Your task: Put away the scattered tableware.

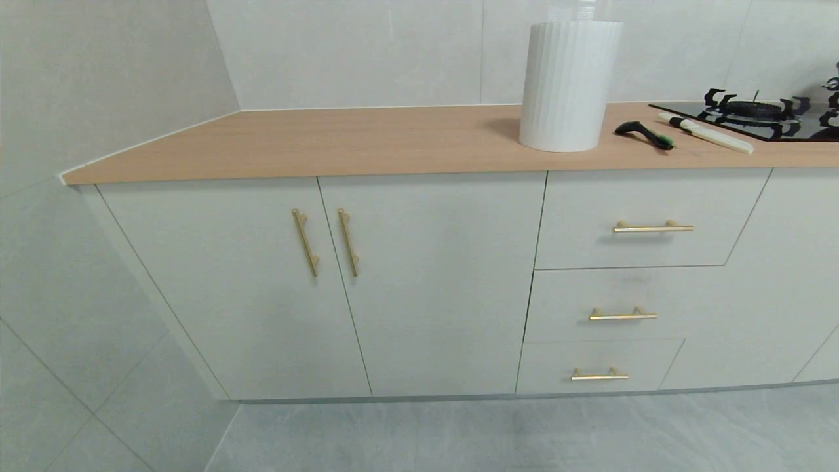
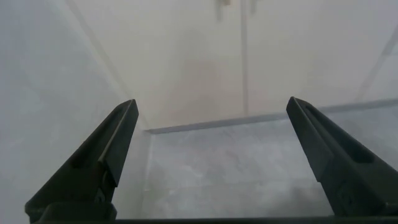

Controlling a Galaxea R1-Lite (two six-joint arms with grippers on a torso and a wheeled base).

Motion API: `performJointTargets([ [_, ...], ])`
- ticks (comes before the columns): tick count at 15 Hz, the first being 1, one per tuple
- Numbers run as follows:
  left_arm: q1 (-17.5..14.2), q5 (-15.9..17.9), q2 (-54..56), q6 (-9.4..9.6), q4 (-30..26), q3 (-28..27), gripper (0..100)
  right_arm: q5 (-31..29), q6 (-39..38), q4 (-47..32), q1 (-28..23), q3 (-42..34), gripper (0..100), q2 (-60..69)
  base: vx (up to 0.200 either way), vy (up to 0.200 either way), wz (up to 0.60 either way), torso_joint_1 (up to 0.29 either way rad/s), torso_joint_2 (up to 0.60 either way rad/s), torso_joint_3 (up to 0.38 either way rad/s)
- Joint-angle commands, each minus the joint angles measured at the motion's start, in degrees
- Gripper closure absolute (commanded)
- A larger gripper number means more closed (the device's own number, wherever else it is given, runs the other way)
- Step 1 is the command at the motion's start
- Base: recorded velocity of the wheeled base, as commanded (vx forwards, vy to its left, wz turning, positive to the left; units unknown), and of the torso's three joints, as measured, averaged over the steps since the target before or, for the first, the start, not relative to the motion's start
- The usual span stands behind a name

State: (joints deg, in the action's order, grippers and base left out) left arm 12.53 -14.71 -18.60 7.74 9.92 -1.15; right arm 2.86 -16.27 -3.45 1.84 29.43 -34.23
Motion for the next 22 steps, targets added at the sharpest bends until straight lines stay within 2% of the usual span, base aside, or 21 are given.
performJointTargets([
  [1, -5.50, 1.71, 13.33, 0.96, -6.85, 1.06, 0, -0.93, 1.68, -10.70, -1.66, -1.92, 0, 20.61, 0.000, 0.000, 0.00, 0.000, 0.00, 0.000],
  [2, -5.50, 1.27, 13.07, 0.34, -6.41, 1.06, 0, -0.49, 1.86, -12.55, -1.66, -2.53, 0, 23.77, 0.000, 0.000, 0.00, 0.000, 0.00, 0.000],
  [4, -6.29, 1.27, 13.07, 0.70, -6.41, 1.15, 0, 3.29, 3.62, -14.57, -1.58, -4.64, 0, 28.25, 0.000, 0.000, 0.00, 0.000, 0.00, 0.000],
  [6, -9.63, 1.44, 13.77, 0.96, -6.41, 1.15, 0, 7.68, 3.79, -15.80, -1.40, -6.75, 0, 30.72, 0.000, 0.000, 0.00, 0.000, 0.00, 0.000],
  [8, -12.44, 4.78, 18.60, 0.96, -6.67, 1.06, 0, 10.76, 4.15, -15.80, -1.40, -9.92, 0, 33.35, 0.000, 0.000, 0.00, 0.000, 0.00, 0.000],
  [10, -12.44, 4.26, 18.60, -0.71, -6.58, 1.15, 0, 11.11, 7.40, -15.62, -1.58, -12.90, 0, 34.23, 0.000, 0.000, 0.00, 0.000, 0.00, 0.000],
  [11, -12.44, 4.69, 18.60, -1.33, -6.67, 1.15, 0, 11.02, 12.41, -15.45, -1.58, -14.84, 0, 34.23, 0.000, 0.000, 0.00, 0.000, 0.00, 0.000],
  [13, -12.44, 7.51, 18.60, -1.41, -6.85, 1.15, 0, 11.02, 16.36, -14.13, -1.58, -16.86, 0, 34.23, 0.000, 0.000, 0.00, 0.000, 0.00, 0.000],
  [14, -12.44, 11.90, 18.60, -4.40, -7.37, 1.15, 0, 11.11, 18.91, -8.85, -1.58, -21.52, 0, 34.23, 0.000, 0.000, 0.00, 0.000, 0.00, 0.000],
  [15, -12.44, 12.34, 18.60, -5.63, -8.25, 1.15, 0, 11.02, 20.32, -6.13, -1.58, -23.80, 0, 34.23, 0.000, 0.000, 0.00, 0.000, 0.00, 0.000],
  [16, -12.44, 12.60, 18.60, -8.62, -10.01, 1.06, 0, 9.97, 20.93, 1.25, -1.58, -26.88, 0, 34.23, 0.000, 0.000, 0.00, 0.000, 0.00, 0.000],
  [17, -12.44, 12.60, 18.60, -8.18, -9.75, 1.06, 0, 6.19, 21.02, 5.74, -1.58, -29.34, 0, 34.23, 0.000, 0.000, 0.00, 0.000, 0.00, 0.000],
  [20, -12.44, 12.60, 18.60, -8.18, -9.75, 1.06, 0, -1.46, 19.88, 5.21, -1.58, -29.43, 0, 34.23, 0.000, 0.000, 0.00, 0.000, 0.00, 0.000],
  [21, -12.44, 12.60, 18.60, -8.27, -9.75, 1.15, 0, -3.74, 17.24, 3.01, -1.58, -29.34, 0, 34.23, 0.000, 0.000, 0.00, 0.000, 0.00, 0.000],
  [22, -12.44, 12.60, 18.60, -8.27, -9.75, 1.15, 0, -7.87, 11.18, 3.54, -1.58, -29.34, 0, 34.23, 0.000, 0.000, 0.00, 0.000, 0.00, 0.000],
])
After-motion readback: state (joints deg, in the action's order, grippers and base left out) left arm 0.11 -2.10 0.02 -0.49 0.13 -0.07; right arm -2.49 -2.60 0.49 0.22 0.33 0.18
